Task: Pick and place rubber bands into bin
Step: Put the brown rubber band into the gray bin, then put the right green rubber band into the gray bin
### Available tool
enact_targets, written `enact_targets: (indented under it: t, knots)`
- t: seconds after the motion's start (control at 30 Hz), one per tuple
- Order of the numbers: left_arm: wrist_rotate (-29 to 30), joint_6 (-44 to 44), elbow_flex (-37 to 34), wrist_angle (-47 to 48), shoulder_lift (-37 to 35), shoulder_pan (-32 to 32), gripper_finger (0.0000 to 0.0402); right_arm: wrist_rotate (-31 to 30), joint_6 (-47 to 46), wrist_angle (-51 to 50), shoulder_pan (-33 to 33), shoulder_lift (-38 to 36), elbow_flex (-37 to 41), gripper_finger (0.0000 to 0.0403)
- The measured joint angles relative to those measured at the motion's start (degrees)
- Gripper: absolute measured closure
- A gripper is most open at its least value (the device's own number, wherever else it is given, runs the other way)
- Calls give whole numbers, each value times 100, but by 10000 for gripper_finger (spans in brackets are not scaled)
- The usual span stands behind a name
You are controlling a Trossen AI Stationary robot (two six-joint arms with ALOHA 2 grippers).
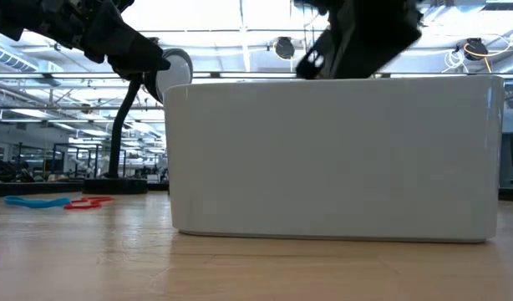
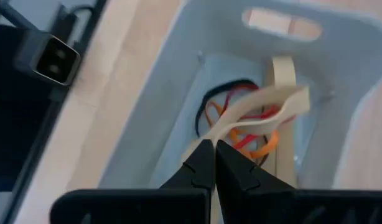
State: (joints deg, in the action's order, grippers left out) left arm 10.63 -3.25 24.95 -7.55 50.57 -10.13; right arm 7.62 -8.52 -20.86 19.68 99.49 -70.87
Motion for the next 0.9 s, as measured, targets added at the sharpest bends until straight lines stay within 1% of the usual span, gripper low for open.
enact_targets:
  t: [0.23, 0.6, 0.73, 0.9]
  knots:
    - [0, 1, 0, 0, 0, 0, 217, 6, -227, -4, -132, 422, 0, 399]
    - [0, 2, 0, 0, 0, 0, 217, 0, -235, -6, -173, 447, 0, 367]
    - [0, 2, 0, 0, 0, 0, 217, 1, -273, -2, -173, 440, 0, 343]
    - [0, 2, 0, 0, 0, 0, 218, 0, -277, -36, -173, 359, 3, 292]
